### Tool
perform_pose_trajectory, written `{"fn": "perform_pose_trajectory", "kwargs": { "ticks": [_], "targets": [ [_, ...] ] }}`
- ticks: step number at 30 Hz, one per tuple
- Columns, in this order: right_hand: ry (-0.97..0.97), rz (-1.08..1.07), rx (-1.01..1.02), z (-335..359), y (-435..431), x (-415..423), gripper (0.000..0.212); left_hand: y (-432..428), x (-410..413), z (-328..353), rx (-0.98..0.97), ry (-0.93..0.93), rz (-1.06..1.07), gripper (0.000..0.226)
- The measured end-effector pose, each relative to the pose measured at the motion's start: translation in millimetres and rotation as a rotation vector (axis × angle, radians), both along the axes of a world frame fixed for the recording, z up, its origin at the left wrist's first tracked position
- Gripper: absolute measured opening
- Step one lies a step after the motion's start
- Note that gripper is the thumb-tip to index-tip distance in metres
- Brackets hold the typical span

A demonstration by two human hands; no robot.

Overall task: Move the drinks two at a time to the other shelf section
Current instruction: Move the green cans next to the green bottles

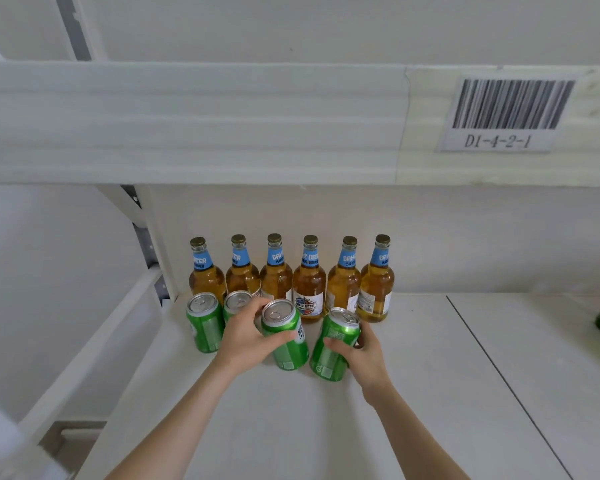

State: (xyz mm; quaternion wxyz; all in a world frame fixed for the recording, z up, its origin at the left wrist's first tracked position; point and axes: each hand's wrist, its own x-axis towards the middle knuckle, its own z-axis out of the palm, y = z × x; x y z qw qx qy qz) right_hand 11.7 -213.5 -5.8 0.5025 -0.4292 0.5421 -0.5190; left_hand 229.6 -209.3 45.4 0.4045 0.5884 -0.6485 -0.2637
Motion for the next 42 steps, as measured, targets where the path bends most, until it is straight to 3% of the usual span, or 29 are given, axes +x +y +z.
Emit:
{"fn": "perform_pose_trajectory", "kwargs": {
  "ticks": [4,8,14,17,30,42],
  "targets": [
    [-0.020,0.002,0.004,5.1,19.3,-1.5,0.051,13.6,-2.0,-7.6,0.105,0.246,0.015,0.059],
    [-0.028,-0.003,0.000,11.1,38.3,-7.1,0.049,24.2,-6.5,-10.2,0.169,0.376,0.040,0.074],
    [-0.023,-0.003,-0.018,14.8,62.4,-26.3,0.042,43.5,-29.1,-8.6,0.227,0.499,0.050,0.055],
    [-0.023,-0.005,-0.033,16.7,73.6,-39.8,0.040,54.0,-44.8,-8.6,0.232,0.529,0.044,0.046],
    [0.037,-0.009,-0.061,20.8,136.1,-143.0,0.042,117.9,-148.7,-13.2,0.242,0.587,0.027,0.040],
    [0.045,-0.081,-0.062,25.1,166.9,-261.8,0.040,135.0,-271.2,-9.9,0.253,0.504,-0.081,0.066]
  ]
}}
